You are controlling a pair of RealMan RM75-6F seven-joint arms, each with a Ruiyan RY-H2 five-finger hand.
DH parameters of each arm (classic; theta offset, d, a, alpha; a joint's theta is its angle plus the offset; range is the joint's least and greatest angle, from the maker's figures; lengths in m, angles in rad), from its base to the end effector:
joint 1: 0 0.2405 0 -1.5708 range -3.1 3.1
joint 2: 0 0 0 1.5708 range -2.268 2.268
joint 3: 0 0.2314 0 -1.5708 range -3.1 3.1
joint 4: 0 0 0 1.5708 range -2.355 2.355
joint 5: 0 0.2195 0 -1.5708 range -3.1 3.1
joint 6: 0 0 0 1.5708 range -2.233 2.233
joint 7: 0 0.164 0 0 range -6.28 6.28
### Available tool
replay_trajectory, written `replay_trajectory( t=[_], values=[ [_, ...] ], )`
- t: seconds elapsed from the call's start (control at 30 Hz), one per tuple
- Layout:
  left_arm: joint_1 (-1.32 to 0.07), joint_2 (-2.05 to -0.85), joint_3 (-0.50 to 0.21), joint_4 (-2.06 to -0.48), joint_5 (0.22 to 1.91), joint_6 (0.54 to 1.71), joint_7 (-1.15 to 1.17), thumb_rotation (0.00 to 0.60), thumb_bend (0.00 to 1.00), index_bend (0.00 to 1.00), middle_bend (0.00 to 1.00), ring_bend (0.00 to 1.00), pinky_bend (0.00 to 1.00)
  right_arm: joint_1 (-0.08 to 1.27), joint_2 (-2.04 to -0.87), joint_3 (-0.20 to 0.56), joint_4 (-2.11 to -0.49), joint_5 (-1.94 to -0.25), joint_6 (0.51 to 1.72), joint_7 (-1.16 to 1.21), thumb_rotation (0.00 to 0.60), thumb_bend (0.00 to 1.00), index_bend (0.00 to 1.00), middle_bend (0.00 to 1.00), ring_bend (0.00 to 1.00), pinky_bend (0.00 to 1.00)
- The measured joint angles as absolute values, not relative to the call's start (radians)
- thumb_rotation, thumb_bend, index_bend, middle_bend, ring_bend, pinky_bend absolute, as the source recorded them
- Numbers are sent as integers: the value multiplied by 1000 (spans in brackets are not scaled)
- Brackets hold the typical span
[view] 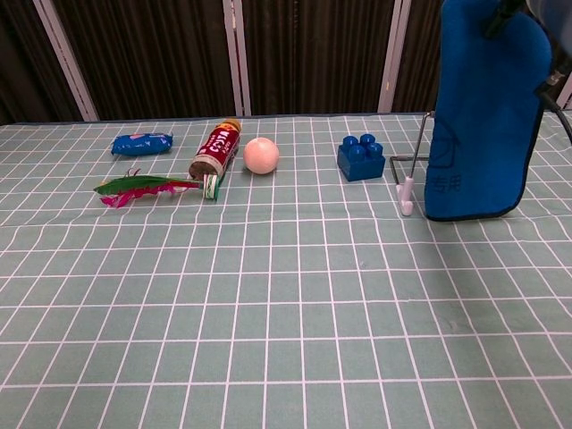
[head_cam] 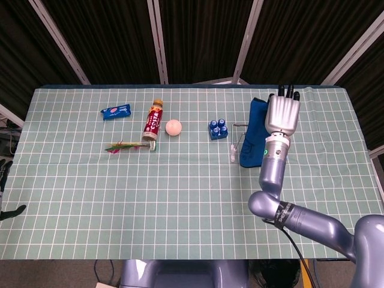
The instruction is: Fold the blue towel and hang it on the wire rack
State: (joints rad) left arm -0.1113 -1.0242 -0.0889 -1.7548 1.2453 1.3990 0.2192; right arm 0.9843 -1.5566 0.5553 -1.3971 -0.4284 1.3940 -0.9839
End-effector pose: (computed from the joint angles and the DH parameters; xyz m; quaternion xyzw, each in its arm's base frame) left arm -0.3048 0.2101 0.1601 -0.5688 -0.4059 -0.2878 0.6549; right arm -0.0893 -0.4462 0.0955 0.5115 -0.3633 0.3071 0.7156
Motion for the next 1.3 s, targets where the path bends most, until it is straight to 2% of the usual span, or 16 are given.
replay_trajectory(
  t=[0.4,0.73,1.3],
  values=[
    [-121,-1033,-96,-1744,1217,1384,232,600,0,0,0,0,0,1010,-1587,550,-1271,-461,1296,-903,600,580,740,153,0,169],
    [-131,-1042,-99,-1732,1190,1365,245,600,0,0,0,0,0,1025,-1585,517,-1196,-448,1153,-895,600,581,738,152,0,155],
    [-149,-1061,-106,-1711,1140,1336,275,600,0,0,0,0,0,1064,-1625,504,-1044,-449,1078,-866,600,579,738,152,0,155]
  ],
)
